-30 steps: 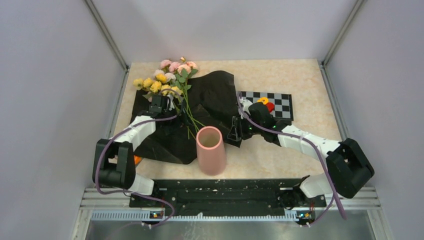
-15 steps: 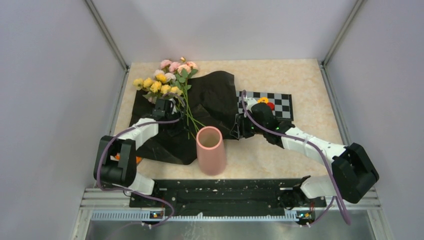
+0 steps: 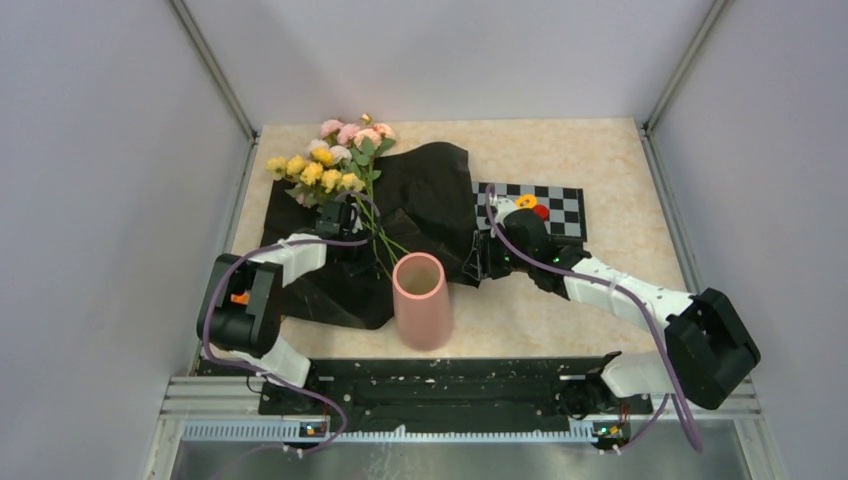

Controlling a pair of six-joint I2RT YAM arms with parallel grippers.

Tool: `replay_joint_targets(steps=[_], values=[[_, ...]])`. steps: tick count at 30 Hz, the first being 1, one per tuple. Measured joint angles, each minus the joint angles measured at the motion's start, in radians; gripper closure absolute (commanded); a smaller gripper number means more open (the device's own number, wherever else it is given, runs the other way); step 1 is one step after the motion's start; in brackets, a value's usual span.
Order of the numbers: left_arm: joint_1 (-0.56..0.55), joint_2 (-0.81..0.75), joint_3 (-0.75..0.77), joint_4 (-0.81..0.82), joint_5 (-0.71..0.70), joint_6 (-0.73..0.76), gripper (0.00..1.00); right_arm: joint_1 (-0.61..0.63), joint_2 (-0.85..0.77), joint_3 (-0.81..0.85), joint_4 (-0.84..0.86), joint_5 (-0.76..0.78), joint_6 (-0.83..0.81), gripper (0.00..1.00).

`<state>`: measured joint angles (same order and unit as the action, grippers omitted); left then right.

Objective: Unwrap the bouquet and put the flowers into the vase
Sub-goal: Pick up the fake flower from the wrapping paper.

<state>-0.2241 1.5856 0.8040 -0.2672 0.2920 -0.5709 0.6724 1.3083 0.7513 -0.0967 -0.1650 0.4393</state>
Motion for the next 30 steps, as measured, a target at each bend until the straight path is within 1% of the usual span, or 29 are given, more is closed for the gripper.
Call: replay_joint_targets(steps=[5, 8, 11, 14, 21, 23, 26, 30], values=[[-0.004, 0.005, 0.000, 0.016, 0.008, -0.010, 1.00, 0.000, -0.002, 0.000, 0.000, 0.008, 0.001, 0.58], [-0.006, -0.026, -0.020, 0.040, 0.012, -0.017, 1.00, 0.000, -0.013, 0.000, -0.001, 0.013, 0.003, 0.58], [-0.006, -0.113, -0.061, 0.066, 0.020, -0.023, 1.00, 0.000, -0.032, 0.000, -0.001, 0.023, 0.003, 0.58], [-0.006, -0.239, -0.096, 0.103, 0.034, -0.023, 1.00, 0.000, -0.052, 0.000, 0.000, 0.038, 0.003, 0.58], [-0.006, -0.463, -0.113, 0.189, 0.066, -0.017, 1.00, 0.000, -0.077, 0.000, 0.006, 0.063, 0.013, 0.58], [-0.006, -0.522, -0.123, 0.226, 0.081, -0.018, 1.00, 0.000, -0.085, 0.000, 0.011, 0.071, 0.019, 0.55], [-0.006, -0.601, -0.147, 0.273, 0.107, -0.023, 1.00, 0.000, -0.104, 0.000, 0.027, 0.086, 0.026, 0.49], [-0.006, -0.698, -0.164, 0.323, 0.168, -0.026, 1.00, 0.000, -0.115, 0.032, 0.057, 0.092, 0.029, 0.37]])
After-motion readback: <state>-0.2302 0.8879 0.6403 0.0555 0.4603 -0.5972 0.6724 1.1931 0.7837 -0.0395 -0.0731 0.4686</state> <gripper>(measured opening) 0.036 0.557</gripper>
